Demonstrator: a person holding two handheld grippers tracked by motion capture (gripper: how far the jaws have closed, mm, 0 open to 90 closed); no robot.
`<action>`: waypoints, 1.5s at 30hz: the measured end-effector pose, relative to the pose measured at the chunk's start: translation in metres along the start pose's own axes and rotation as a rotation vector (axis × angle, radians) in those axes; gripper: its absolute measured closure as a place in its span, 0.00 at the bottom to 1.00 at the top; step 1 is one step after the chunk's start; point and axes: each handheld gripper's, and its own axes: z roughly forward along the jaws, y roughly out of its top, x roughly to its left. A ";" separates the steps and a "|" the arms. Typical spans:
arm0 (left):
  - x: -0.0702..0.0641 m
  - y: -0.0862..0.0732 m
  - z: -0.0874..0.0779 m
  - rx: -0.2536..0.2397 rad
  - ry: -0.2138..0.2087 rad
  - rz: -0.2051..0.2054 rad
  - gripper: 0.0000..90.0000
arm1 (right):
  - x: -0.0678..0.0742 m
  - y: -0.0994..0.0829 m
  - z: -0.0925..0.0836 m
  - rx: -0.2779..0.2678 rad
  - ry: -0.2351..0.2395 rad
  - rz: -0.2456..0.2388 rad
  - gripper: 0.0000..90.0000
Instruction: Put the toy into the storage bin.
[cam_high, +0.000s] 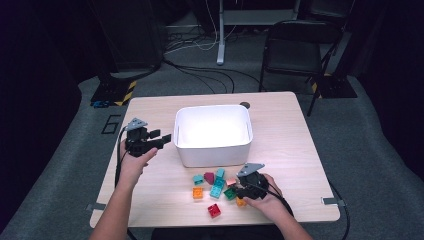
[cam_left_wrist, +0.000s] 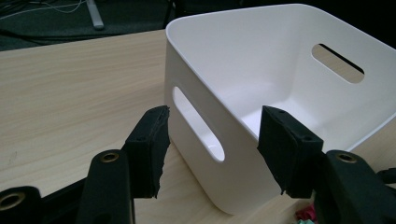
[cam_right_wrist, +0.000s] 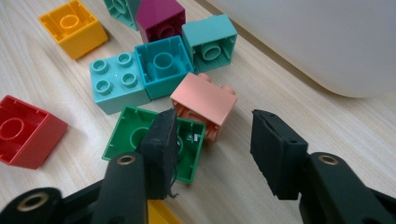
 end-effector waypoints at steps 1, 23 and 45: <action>0.000 0.000 0.000 0.000 0.000 0.000 0.47 | 0.000 0.000 0.000 0.000 0.000 0.000 0.56; 0.014 -0.003 -0.005 -0.011 0.025 -0.045 0.47 | -0.051 -0.011 -0.011 -0.035 -0.131 0.158 0.57; 0.019 0.002 -0.003 -0.019 0.010 -0.057 0.47 | -0.051 -0.019 -0.020 -0.013 -0.169 0.165 0.56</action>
